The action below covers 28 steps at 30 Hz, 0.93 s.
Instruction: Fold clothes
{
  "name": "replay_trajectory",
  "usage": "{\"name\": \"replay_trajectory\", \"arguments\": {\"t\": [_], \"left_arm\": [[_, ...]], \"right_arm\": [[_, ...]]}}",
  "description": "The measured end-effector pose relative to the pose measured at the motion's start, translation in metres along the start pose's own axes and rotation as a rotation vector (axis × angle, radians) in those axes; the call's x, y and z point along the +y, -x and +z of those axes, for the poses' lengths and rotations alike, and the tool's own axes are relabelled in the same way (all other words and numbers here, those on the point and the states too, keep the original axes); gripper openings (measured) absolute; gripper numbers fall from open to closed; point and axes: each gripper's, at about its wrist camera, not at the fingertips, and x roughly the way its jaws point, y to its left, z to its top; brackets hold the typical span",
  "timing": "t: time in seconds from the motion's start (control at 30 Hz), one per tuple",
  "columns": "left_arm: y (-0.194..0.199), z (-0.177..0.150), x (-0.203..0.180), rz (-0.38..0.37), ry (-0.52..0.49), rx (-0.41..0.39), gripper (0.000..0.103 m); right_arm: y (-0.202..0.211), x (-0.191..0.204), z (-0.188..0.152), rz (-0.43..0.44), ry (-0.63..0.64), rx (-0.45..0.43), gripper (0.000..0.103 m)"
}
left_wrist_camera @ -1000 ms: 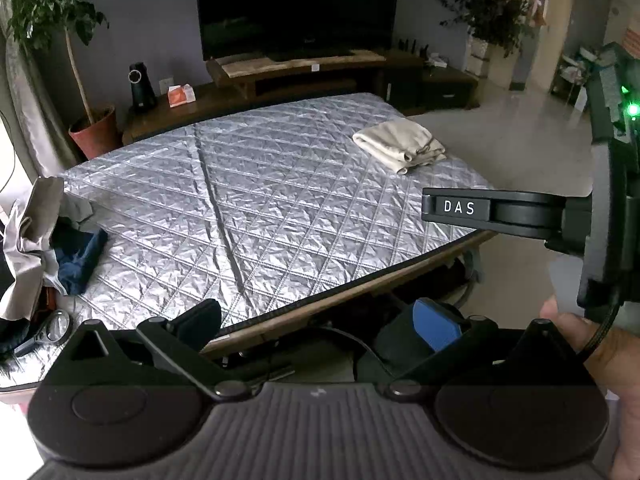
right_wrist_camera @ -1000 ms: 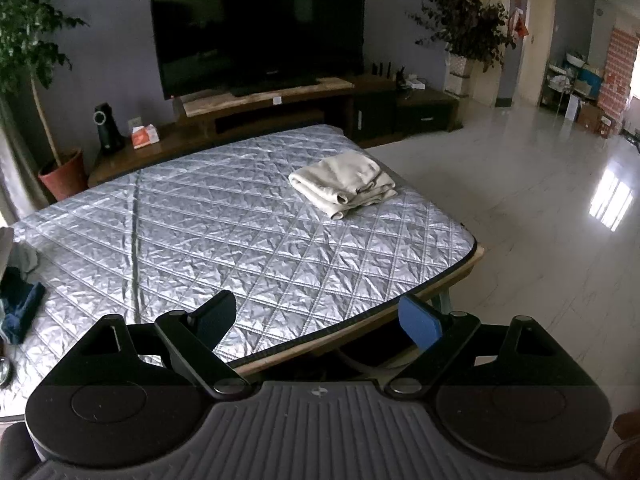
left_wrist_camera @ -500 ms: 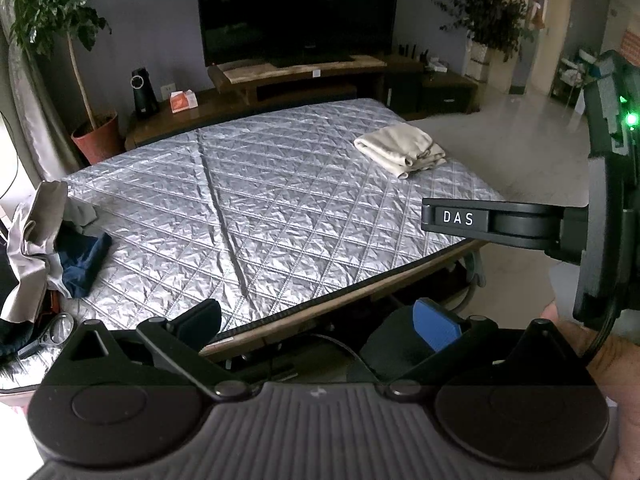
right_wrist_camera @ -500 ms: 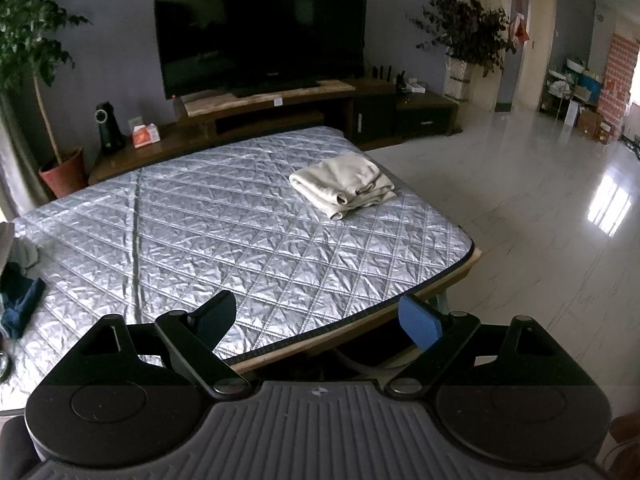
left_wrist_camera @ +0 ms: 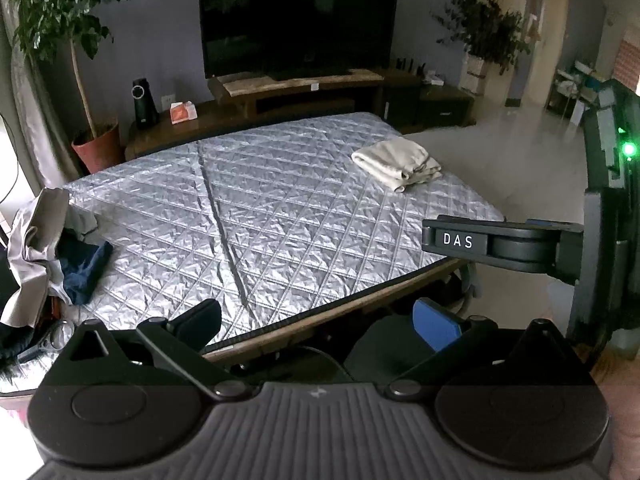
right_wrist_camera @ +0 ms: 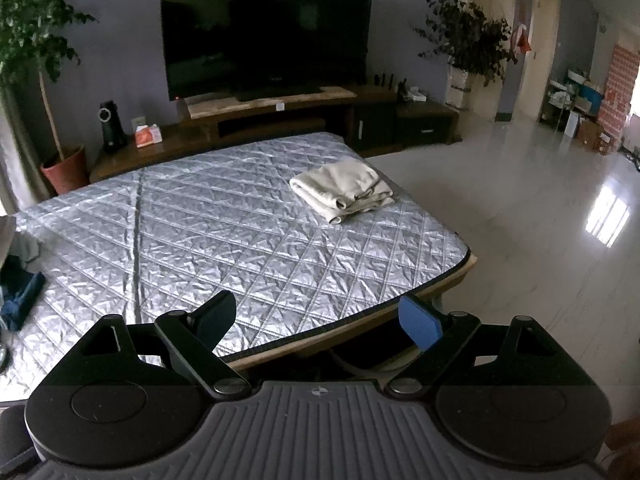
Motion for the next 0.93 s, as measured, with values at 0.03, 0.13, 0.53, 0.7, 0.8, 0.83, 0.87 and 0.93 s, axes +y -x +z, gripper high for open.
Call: {"name": "replay_trajectory", "arguments": {"t": [0.03, 0.13, 0.53, 0.7, 0.8, 0.83, 0.87, 0.93], "left_arm": [[0.001, 0.0, 0.0, -0.003, 0.0, -0.003, 0.102], [0.001, 0.0, -0.001, -0.008, -0.001, -0.013, 0.102], [-0.016, -0.003, 0.024, -0.019, 0.084, -0.028, 0.102], [-0.03, -0.005, 0.044, -0.012, 0.147, -0.032, 0.102], [-0.042, -0.004, 0.063, 0.004, 0.195, -0.036, 0.102], [-0.046, -0.004, 0.07, 0.012, 0.21, -0.036, 0.102], [-0.051, -0.004, 0.078, 0.022, 0.227, -0.031, 0.102], [-0.06, -0.004, 0.094, 0.041, 0.263, -0.017, 0.099]], "right_arm": [[0.001, -0.001, 0.0, -0.001, -0.001, -0.003, 0.092], [0.002, -0.005, 0.0, -0.002, -0.009, -0.007, 0.093], [-0.016, -0.008, -0.009, -0.001, -0.016, 0.034, 0.094], [-0.037, 0.007, -0.02, 0.01, 0.024, 0.075, 0.094], [-0.052, 0.018, -0.026, 0.023, 0.045, 0.104, 0.094], [-0.058, 0.022, -0.027, 0.027, 0.051, 0.111, 0.094], [-0.064, 0.028, -0.029, 0.039, 0.06, 0.12, 0.094], [-0.076, 0.038, -0.031, 0.06, 0.077, 0.135, 0.094]]}}
